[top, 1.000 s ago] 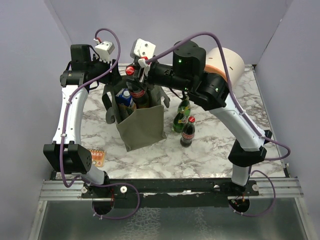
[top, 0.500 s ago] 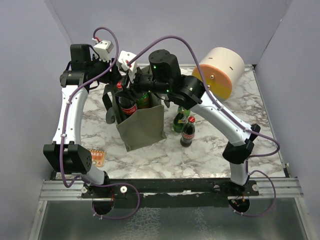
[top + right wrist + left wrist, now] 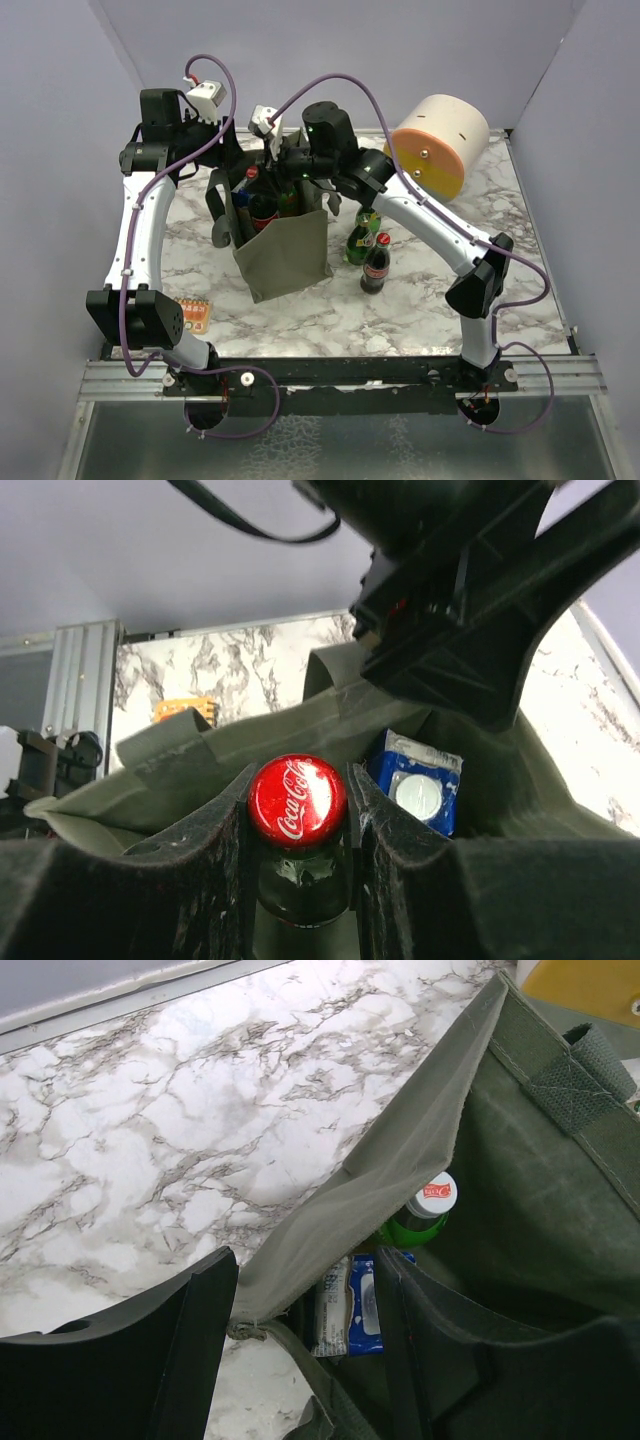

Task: Place the beverage into the canvas bag

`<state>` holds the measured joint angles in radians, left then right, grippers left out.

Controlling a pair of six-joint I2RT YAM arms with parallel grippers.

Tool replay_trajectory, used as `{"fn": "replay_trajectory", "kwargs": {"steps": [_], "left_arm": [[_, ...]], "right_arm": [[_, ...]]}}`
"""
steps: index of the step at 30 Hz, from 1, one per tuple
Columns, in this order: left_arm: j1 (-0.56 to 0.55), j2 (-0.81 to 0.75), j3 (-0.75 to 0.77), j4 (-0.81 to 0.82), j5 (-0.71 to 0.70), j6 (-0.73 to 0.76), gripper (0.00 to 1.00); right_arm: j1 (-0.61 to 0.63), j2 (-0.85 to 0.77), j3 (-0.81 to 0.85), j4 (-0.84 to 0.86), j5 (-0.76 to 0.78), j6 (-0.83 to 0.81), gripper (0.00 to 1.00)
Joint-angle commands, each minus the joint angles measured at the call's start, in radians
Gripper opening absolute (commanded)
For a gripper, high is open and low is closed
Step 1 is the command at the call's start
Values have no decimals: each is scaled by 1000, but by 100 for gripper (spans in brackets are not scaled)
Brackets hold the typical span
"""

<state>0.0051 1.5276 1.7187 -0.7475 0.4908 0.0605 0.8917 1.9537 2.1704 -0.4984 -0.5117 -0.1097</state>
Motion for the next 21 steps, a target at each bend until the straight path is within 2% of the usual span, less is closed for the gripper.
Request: {"fn": "replay_trajectory", "kwargs": {"steps": [1, 11, 21], "left_arm": [[-5, -32, -12, 9, 44, -15, 59], [-5, -26, -12, 5, 57, -9, 59], [-5, -15, -4, 2, 58, -5, 59]], "right_arm": [[-18, -42, -21, 290, -143, 18, 1], [-67, 19, -70, 350, -360, -7, 1], [-72, 92, -62, 354, -449, -59, 1]]}}
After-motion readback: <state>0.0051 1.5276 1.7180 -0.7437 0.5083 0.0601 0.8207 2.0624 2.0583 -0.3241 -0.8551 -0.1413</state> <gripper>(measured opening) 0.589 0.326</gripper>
